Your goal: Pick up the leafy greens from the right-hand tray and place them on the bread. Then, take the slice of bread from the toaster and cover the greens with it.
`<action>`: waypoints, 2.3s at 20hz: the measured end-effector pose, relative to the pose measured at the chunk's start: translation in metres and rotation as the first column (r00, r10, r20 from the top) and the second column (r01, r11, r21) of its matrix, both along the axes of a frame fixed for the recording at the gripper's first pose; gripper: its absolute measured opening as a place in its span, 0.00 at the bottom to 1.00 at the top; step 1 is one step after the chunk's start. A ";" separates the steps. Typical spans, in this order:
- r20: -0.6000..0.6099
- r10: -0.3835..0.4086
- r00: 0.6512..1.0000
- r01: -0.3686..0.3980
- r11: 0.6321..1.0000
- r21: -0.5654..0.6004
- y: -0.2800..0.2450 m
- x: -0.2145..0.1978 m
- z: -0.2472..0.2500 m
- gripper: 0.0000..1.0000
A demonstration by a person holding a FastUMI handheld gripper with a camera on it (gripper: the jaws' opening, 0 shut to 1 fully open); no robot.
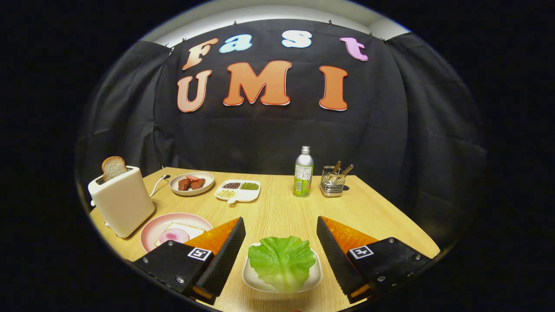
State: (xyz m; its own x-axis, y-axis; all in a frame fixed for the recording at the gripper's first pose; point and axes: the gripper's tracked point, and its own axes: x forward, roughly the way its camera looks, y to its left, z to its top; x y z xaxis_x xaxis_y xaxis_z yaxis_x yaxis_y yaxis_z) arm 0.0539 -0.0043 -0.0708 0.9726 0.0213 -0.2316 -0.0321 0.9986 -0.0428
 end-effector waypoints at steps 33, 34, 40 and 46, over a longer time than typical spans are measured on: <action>-0.394 0.022 0.919 -0.030 0.999 -0.014 0.002 0.012 -0.124 0.39; -0.392 0.014 0.920 -0.022 1.000 -0.015 0.000 0.013 -0.123 0.30; -0.365 -0.018 0.931 0.021 1.000 0.004 -0.007 0.015 -0.111 0.01; -0.293 -0.026 0.956 0.016 0.999 -0.035 -0.004 0.015 -0.079 0.01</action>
State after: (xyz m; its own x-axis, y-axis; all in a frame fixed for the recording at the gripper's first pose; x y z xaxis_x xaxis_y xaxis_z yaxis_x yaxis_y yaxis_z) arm 0.0689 -0.0084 -0.1502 0.8619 -0.0102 -0.5069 -0.0272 0.9974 -0.0664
